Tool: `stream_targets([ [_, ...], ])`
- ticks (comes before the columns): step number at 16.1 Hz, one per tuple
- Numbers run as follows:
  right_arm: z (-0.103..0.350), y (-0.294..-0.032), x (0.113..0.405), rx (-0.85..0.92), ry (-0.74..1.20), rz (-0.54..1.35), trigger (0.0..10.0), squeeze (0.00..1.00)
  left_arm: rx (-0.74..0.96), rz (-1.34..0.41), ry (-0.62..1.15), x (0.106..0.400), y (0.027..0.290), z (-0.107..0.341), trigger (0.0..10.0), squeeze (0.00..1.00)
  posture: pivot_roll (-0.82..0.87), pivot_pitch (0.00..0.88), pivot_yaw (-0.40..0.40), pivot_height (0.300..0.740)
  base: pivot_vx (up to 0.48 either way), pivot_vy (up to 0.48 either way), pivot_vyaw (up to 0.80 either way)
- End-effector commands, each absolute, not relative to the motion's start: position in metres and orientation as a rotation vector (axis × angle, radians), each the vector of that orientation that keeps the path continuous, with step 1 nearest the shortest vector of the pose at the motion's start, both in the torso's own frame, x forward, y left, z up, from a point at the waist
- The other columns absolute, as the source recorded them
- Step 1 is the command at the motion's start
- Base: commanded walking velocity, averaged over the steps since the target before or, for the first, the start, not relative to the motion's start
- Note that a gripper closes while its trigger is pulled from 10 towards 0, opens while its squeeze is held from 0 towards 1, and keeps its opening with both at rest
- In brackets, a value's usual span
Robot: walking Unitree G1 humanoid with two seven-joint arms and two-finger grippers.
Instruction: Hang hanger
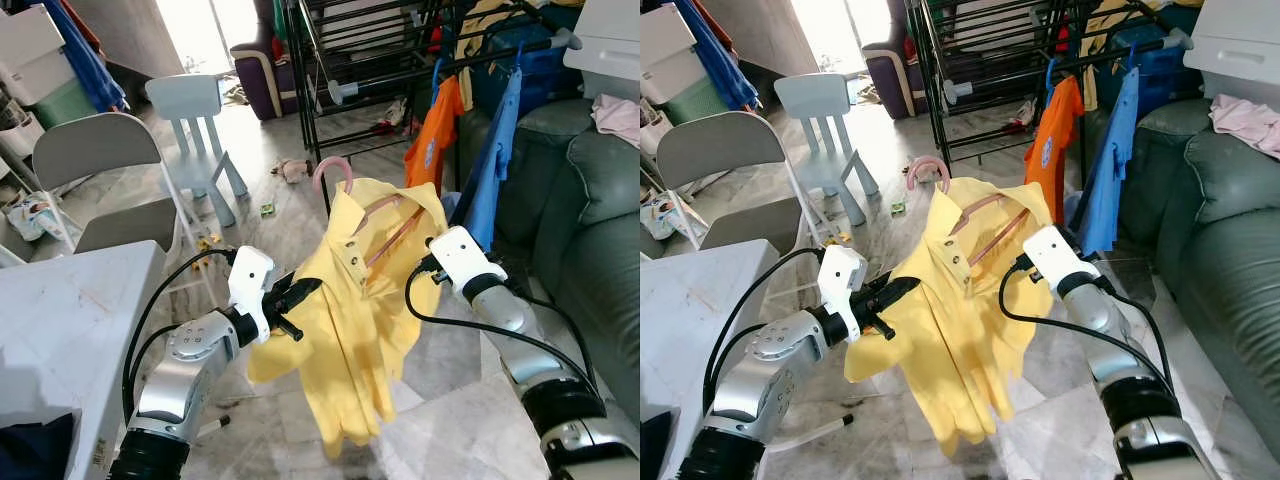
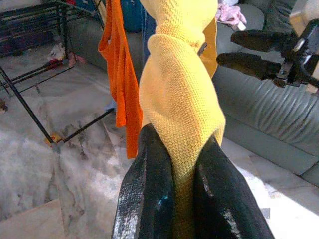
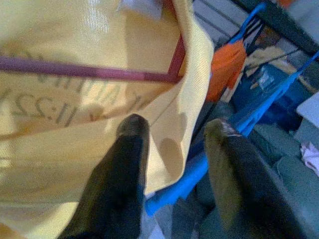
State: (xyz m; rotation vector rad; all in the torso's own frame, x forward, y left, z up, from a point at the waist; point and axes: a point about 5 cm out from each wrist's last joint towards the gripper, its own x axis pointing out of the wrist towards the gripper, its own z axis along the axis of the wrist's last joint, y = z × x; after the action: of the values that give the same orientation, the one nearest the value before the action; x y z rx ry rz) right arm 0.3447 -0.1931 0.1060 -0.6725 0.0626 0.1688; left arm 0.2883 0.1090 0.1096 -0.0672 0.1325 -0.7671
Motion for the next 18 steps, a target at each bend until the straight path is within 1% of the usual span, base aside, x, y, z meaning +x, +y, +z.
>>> stream_targets([
  [1, 0.109, -0.187, 0.349, -0.68, 0.046, 0.177, 10.0, 1.0, -0.059, -0.77, 0.067, 0.293, 0.112, 0.124, 10.0, 0.0, -0.17, 0.0, 0.176, 0.74, 0.0, 0.0, 0.0],
  [5, 0.108, -0.181, 0.356, -0.656, 0.055, 0.161, 10.0, 1.0, -0.072, -0.792, 0.059, 0.293, 0.108, 0.128, 10.0, 0.0, -0.17, 0.02, 0.186, 0.74, 0.0, 0.0, 0.0],
  [9, 0.102, -0.177, 0.359, -0.63, 0.08, 0.139, 10.0, 1.0, -0.077, -0.803, 0.049, 0.295, 0.107, 0.133, 10.0, 0.0, -0.16, 0.012, 0.196, 0.74, 0.0, 0.0, 0.0],
  [14, 0.101, -0.185, 0.361, -0.645, 0.104, 0.1, 10.0, 1.0, -0.085, -0.813, 0.043, 0.292, 0.102, 0.133, 10.0, 0.0, -0.16, 0.0, 0.186, 0.74, 0.0, 0.0, 0.0],
  [17, 0.107, -0.195, 0.364, -0.708, 0.086, 0.037, 10.0, 1.0, -0.084, -0.832, 0.049, 0.288, 0.1, 0.132, 10.0, 0.0, -0.15, 0.0, 0.183, 0.74, 0.0, 0.0, 0.0],
  [18, 0.107, -0.197, 0.365, -0.691, 0.097, 0.032, 10.0, 0.75, -0.086, -0.832, 0.052, 0.287, 0.101, 0.131, 10.0, 0.0, -0.15, 0.0, 0.182, 0.74, 0.0, 0.0, 0.0],
])
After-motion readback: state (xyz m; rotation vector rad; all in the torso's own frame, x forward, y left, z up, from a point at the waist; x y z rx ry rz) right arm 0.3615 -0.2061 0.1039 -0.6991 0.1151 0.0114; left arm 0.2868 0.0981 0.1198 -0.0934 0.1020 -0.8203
